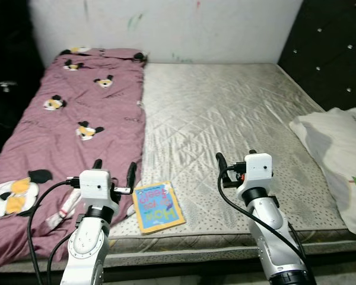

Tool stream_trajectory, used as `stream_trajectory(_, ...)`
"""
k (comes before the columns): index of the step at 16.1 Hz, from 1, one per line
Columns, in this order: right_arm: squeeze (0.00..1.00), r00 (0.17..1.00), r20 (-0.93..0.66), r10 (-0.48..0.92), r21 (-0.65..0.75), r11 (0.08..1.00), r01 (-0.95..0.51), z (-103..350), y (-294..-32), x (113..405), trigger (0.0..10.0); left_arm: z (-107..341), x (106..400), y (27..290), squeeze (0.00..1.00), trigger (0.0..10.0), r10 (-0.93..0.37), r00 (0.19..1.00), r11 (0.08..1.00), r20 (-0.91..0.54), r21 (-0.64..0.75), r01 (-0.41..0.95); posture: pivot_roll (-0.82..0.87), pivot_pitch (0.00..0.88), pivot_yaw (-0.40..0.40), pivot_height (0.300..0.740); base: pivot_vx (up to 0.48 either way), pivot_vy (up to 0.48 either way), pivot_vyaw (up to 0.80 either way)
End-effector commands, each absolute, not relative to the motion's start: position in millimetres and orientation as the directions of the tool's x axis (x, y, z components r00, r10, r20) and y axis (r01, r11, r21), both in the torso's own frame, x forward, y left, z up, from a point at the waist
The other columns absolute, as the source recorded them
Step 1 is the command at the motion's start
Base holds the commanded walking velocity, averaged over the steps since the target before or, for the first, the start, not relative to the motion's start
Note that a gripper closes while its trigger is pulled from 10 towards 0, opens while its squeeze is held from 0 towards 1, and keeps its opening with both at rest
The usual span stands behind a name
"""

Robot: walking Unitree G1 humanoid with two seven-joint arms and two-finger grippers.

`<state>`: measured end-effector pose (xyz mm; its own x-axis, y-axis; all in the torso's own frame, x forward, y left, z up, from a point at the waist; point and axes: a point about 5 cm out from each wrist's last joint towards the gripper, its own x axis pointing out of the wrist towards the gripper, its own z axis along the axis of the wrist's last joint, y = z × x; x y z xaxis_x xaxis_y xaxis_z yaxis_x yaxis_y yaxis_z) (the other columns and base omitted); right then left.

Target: Clean up the room

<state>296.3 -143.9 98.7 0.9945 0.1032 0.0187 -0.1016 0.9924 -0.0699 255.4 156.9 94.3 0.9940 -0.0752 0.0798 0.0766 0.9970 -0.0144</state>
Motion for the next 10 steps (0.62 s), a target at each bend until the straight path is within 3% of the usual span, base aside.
stream_trajectory(1,0.00,0.995,0.006,0.104,-0.090,0.991,-0.103,97,-147,296,10.0,95,255,158,0.00,10.0,-0.066,0.995,0.998,0.076,-0.008,0.066,0.00,0.035,-0.042,0.740,0.000,0.000,0.80)
stream_trajectory(2,0.00,0.995,0.010,0.097,-0.075,0.993,-0.096,97,-148,296,10.0,96,253,163,0.00,10.0,-0.033,0.996,0.999,0.082,0.006,0.032,0.00,0.033,-0.041,0.740,0.000,0.000,0.80)
stream_trajectory(10,0.00,0.994,0.000,0.108,-0.039,0.993,-0.107,94,-145,293,10.0,92,237,189,0.00,10.0,0.099,0.992,0.993,0.080,0.057,-0.104,0.02,0.025,-0.051,0.740,0.000,0.000,0.00)
